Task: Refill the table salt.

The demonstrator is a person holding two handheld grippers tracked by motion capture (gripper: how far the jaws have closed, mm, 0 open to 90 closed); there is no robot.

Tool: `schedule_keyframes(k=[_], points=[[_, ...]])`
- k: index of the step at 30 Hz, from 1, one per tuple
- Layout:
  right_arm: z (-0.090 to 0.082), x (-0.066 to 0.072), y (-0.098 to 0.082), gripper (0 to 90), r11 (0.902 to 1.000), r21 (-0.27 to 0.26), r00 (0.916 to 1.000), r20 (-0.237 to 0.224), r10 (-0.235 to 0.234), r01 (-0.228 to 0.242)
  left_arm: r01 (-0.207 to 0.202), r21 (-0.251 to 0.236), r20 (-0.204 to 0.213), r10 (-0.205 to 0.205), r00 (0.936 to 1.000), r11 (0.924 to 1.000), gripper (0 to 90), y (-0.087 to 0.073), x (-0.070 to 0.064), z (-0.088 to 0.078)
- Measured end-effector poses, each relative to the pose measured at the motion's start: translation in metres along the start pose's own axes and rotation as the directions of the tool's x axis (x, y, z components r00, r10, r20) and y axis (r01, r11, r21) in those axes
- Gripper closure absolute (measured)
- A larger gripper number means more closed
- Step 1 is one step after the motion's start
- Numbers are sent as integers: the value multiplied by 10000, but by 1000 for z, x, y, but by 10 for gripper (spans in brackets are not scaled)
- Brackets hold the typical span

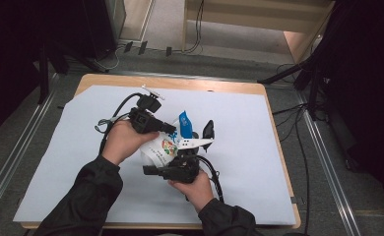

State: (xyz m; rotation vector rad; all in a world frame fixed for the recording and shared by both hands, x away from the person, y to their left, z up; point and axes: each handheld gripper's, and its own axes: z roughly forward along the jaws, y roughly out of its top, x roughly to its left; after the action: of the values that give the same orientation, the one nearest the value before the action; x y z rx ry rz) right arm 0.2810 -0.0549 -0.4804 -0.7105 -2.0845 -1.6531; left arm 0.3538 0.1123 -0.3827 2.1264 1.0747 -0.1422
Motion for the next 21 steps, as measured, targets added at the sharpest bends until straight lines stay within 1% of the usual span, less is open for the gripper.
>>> schedule_keyframes(k=[1,3,6,8,10,13,21], points=[[0,0,0,639,10000,23,10000,-14,29,-29,-11,35,6,11,10000,10000,900,0,1,0],[0,1,0,636,9999,109,9999,71,-74,73,-10,30,6,10,10000,10000,900,0,1,0],[0,1,1,675,9998,124,9997,210,-130,128,-7,10,24,7,10000,10000,900,0,1,0],[-1,1,1,679,9999,121,9997,223,-92,89,4,-56,56,-4,10000,10000,900,0,0,0],[-1,2,1,682,9999,116,9996,268,-127,124,-28,-70,3,28,10000,10000,900,0,-1,1],[-2,1,1,688,9999,78,9998,182,-68,66,-77,-86,37,78,10000,9999,898,0,-1,1],[-3,-1,2,690,9998,-70,9996,-237,171,-173,50,-124,324,-46,9995,9999,859,1,-2,1]])
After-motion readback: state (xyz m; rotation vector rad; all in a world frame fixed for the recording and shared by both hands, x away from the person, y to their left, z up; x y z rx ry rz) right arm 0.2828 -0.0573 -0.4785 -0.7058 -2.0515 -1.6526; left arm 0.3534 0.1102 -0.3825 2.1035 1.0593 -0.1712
